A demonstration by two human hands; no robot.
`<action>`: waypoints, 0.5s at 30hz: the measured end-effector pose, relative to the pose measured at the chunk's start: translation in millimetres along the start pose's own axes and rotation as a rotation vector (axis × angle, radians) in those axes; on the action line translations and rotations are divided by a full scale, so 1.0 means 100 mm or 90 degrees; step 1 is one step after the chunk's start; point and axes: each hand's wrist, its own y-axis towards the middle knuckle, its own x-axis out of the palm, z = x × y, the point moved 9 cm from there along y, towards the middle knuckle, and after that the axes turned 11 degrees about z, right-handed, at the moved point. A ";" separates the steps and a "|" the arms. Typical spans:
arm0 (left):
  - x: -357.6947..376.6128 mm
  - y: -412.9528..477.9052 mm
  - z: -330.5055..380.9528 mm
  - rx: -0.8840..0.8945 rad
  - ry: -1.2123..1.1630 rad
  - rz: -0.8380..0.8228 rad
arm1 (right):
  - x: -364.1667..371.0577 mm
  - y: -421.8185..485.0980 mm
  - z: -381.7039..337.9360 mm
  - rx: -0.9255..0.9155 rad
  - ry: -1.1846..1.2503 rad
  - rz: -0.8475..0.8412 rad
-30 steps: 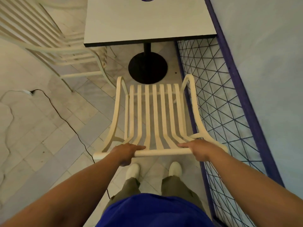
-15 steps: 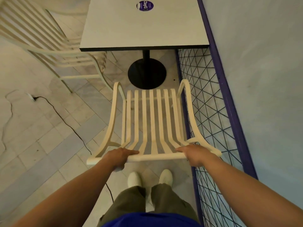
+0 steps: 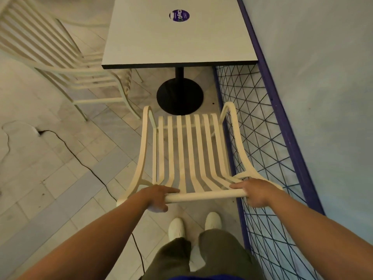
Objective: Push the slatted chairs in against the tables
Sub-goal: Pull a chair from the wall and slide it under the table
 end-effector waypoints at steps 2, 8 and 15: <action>0.00 -0.05 0.00 -0.006 0.034 0.044 | 0.01 0.00 0.00 -0.006 -0.009 0.007; 0.02 -0.07 -0.01 -0.024 0.042 0.106 | 0.05 0.06 0.03 -0.029 0.000 0.000; 0.01 0.01 0.16 -0.015 0.027 0.116 | 0.06 0.07 0.20 -0.026 0.008 -0.003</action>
